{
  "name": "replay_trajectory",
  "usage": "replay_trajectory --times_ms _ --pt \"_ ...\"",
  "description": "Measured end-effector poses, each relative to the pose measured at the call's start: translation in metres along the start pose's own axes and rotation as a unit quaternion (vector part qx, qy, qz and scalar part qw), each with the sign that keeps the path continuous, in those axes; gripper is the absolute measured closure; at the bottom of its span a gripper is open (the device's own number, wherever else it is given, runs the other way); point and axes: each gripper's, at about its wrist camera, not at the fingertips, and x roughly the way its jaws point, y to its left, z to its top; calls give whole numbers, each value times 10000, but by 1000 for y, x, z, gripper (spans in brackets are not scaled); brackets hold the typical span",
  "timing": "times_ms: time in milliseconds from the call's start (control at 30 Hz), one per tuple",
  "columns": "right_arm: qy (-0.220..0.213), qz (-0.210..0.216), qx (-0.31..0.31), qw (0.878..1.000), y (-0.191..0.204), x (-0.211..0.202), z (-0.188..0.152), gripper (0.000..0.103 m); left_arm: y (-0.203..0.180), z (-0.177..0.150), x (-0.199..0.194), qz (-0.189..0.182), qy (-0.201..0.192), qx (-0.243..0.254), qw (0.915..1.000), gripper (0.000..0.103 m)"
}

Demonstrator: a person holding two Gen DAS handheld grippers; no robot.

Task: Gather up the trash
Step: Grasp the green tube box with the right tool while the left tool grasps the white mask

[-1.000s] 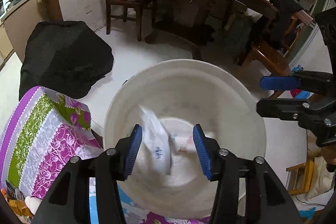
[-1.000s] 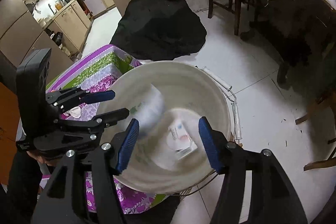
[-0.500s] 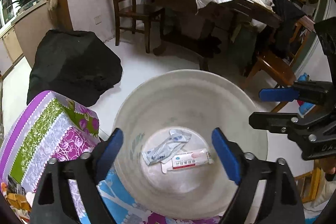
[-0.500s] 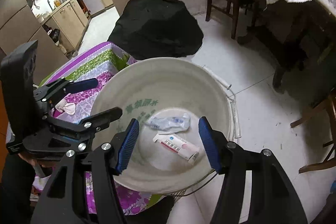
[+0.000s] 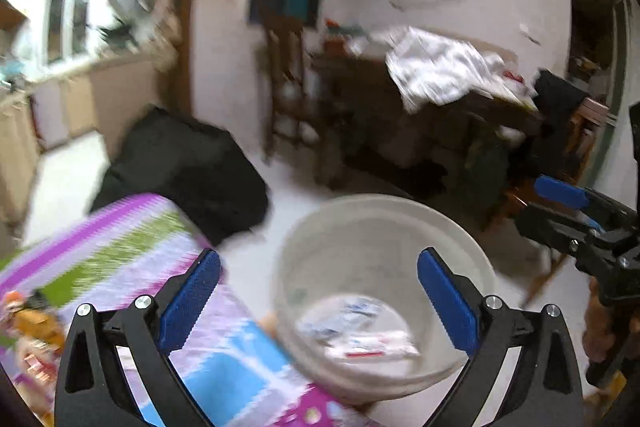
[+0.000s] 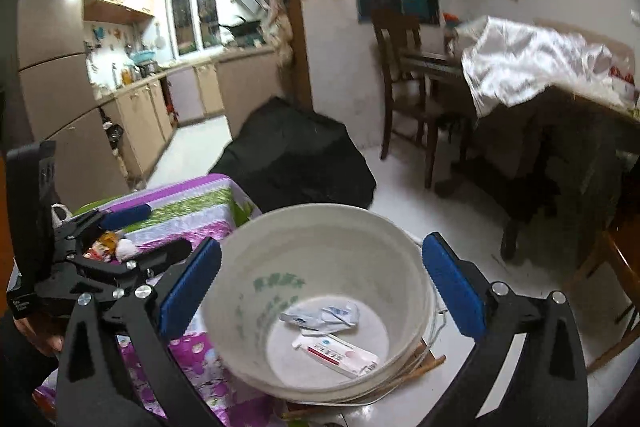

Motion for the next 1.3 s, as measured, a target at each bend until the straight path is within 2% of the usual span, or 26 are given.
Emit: replay_trajectory --times_ms 100,200,300,400,500,667,767,867,933,1000,1100,1167,1300 --pt "-327 63 -125 9994 23 -16 -12 6 9 -13 -36 291 -199 -120 9993 5" --pt "-488 184 -214 9984 44 -28 -25 6 17 -31 -70 775 -305 -141 9964 5" --pt "-468 358 -414 9974 73 -31 -39 6 34 -55 -102 1186 -289 -321 9920 5" --pt "-398 695 -596 9950 101 -30 -53 6 65 -80 -137 1354 -343 -783 9871 5" --pt "-215 1156 -710 9905 131 -21 -66 6 108 -115 -180 1671 -404 -1474 9740 5" --pt "134 1717 -871 9812 175 -6 -85 8 167 -170 -237 2459 -203 -2251 9426 5" --pt "305 1996 -1123 9730 209 0 -100 19 189 -198 -268 2947 -73 -2291 9277 5" --pt "536 2327 -1479 9597 246 8 -117 36 202 -218 -290 3332 52 -2164 9177 5" --pt "677 2513 -1656 9512 263 13 -125 49 217 -230 -302 3371 154 -2253 9140 6" --pt "831 2749 -1921 9384 287 21 -131 61 231 -238 -310 3333 152 -2460 9100 11" --pt "840 3003 -2275 9225 319 30 -130 63 250 -242 -316 3157 113 -2797 9066 22" --pt "814 3136 -2525 9117 340 39 -123 63 257 -245 -320 3153 52 -2890 9039 24" --pt "962 3254 -3031 8905 381 60 -117 63 268 -244 -317 3231 135 -2785 9044 24"
